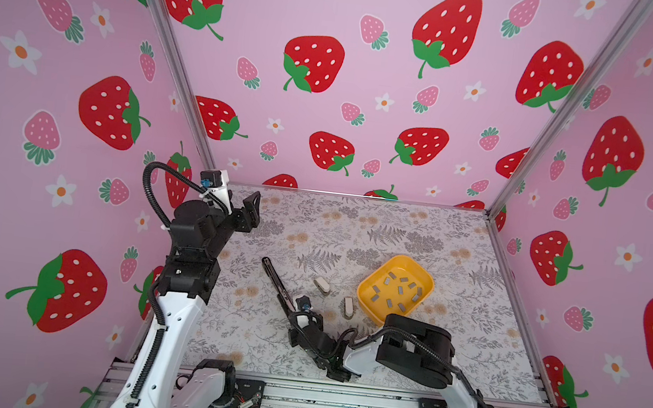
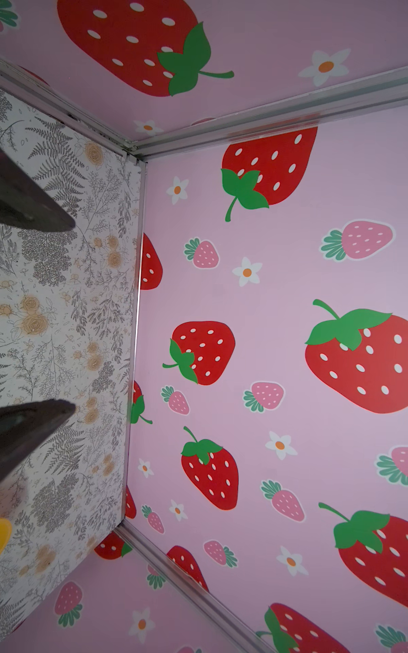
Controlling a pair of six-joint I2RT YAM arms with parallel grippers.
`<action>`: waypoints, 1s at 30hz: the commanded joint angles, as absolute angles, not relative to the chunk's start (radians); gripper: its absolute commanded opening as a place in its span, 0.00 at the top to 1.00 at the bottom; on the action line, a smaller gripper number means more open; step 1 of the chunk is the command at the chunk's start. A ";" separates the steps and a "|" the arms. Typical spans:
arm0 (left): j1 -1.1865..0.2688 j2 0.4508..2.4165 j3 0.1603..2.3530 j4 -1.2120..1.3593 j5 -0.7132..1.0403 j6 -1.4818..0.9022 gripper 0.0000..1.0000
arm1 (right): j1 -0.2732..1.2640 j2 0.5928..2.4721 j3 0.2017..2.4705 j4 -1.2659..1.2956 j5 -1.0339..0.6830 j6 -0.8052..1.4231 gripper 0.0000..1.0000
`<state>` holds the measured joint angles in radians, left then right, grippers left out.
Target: Load the staples into the stapler
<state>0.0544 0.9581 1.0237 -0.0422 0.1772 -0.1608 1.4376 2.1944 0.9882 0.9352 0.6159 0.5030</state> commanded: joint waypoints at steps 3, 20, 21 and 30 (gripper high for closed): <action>0.077 0.965 1.040 -0.015 0.209 -0.190 0.24 | 1.440 2.235 1.045 0.978 0.661 0.536 0.84; 0.082 0.963 1.037 -0.011 0.220 -0.184 0.25 | 1.434 2.308 1.116 0.932 0.650 0.592 0.75; 0.083 0.963 1.036 -0.012 0.220 -0.183 0.25 | 1.433 2.312 1.119 0.927 0.649 0.598 0.74; 0.084 0.966 1.037 -0.008 0.228 -0.184 0.25 | 1.428 2.348 1.161 0.888 0.641 0.646 0.72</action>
<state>0.0769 0.9684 1.0237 -0.0414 0.2150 -0.1810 1.4303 2.3070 1.1469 0.9318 0.6434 0.5953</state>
